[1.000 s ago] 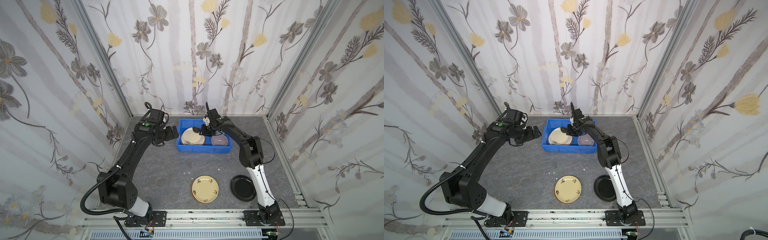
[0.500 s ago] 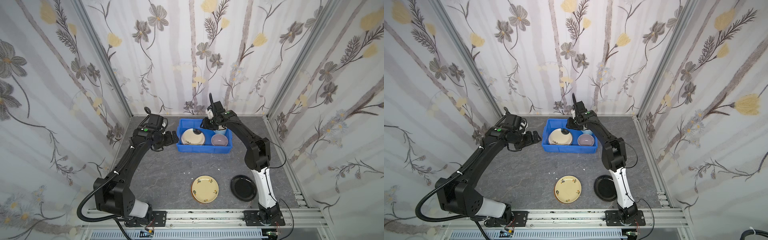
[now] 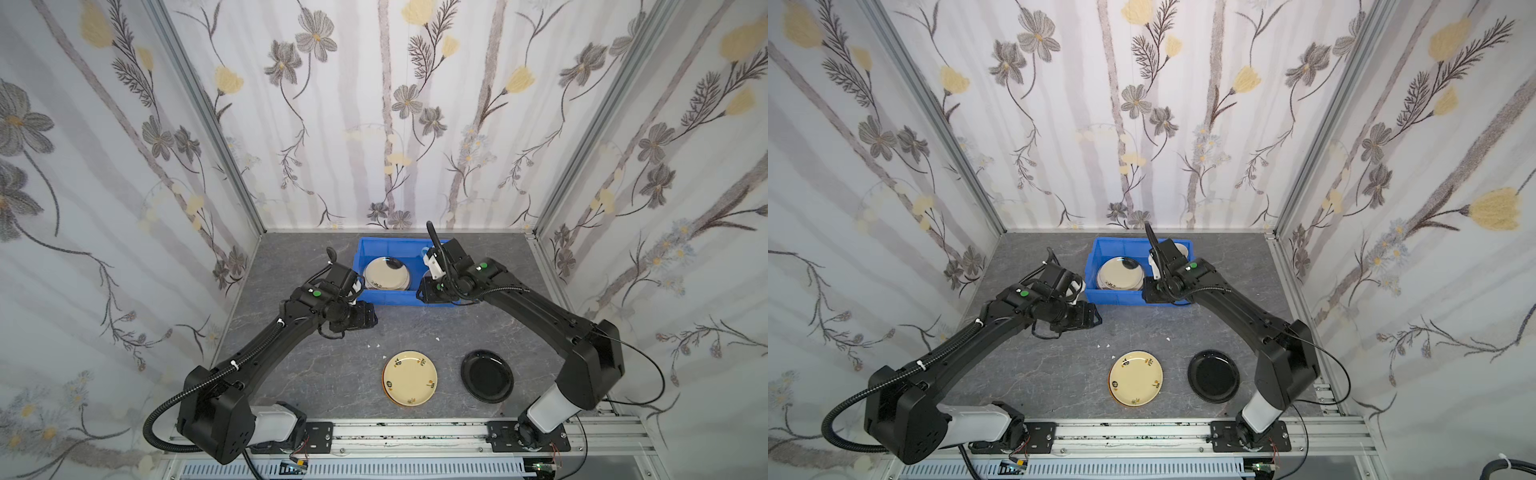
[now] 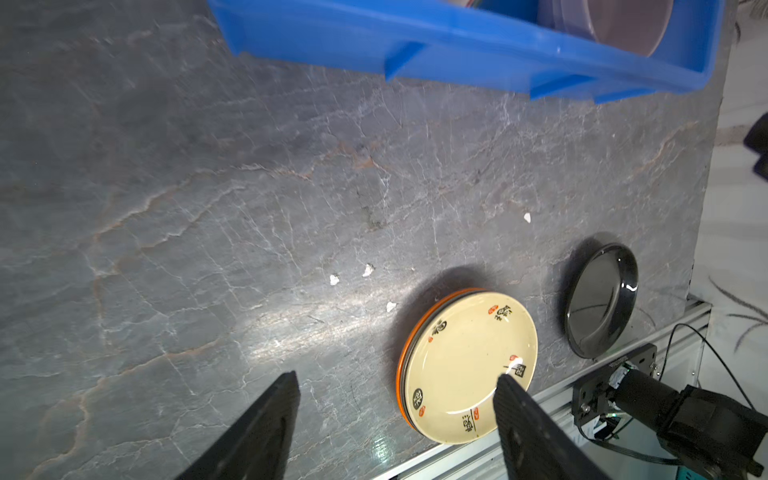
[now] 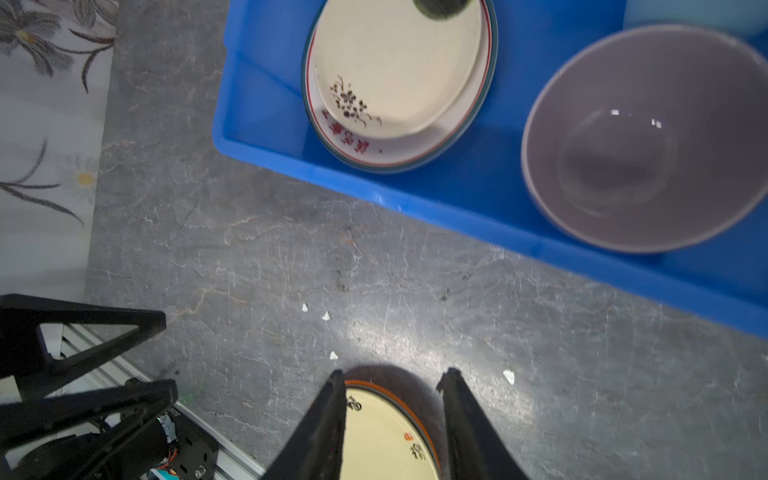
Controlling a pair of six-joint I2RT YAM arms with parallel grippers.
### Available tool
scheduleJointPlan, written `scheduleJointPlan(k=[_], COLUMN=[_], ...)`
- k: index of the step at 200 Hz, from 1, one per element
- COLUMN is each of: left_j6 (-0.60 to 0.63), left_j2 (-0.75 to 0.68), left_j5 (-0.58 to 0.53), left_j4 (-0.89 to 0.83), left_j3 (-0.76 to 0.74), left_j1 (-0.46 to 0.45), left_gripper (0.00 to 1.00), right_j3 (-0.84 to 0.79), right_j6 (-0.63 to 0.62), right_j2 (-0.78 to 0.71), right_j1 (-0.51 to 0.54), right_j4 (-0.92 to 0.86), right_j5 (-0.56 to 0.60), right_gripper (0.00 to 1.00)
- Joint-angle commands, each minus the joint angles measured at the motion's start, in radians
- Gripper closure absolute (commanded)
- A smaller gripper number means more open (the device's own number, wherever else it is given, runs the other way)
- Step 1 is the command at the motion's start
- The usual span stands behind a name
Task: Place the mixed dishes into the plastic bin
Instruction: 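Move both grippers back down to the next cream plate on the stack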
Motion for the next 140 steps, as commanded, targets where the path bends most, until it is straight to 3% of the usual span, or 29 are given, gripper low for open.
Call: scheduleJointPlan(k=[1, 54, 98, 140], left_j6=[-0.046, -0.111, -0.133, -0.143], left_j2=[-0.029, -0.085, -0.091, -0.078], left_j5=[-0.003, -0.017, -0.018, -0.023], left_j4=[0.035, 0.069, 0.104, 0.147], left_j3=[-0.050, -0.179, -0.253, -0.284], left_j1=[-0.050, -0.198, -0.276, -0.308], left_gripper=[0.29, 0.36, 0.47, 0.56], right_j3=[-0.179, -0.486, -0.557, -0.575], right_j6=[0.136, 0.345, 0.432, 0.437], right_j2=[-0.136, -0.341, -0.329, -0.308], right_j1=[0.048, 0.236, 0.346, 0.365], right_j4=[0.109, 0.211, 0.271, 0.266], right_j5=[0.035, 0.070, 0.098, 0.107], right_gripper=[0.60, 0.60, 0.61, 0.62])
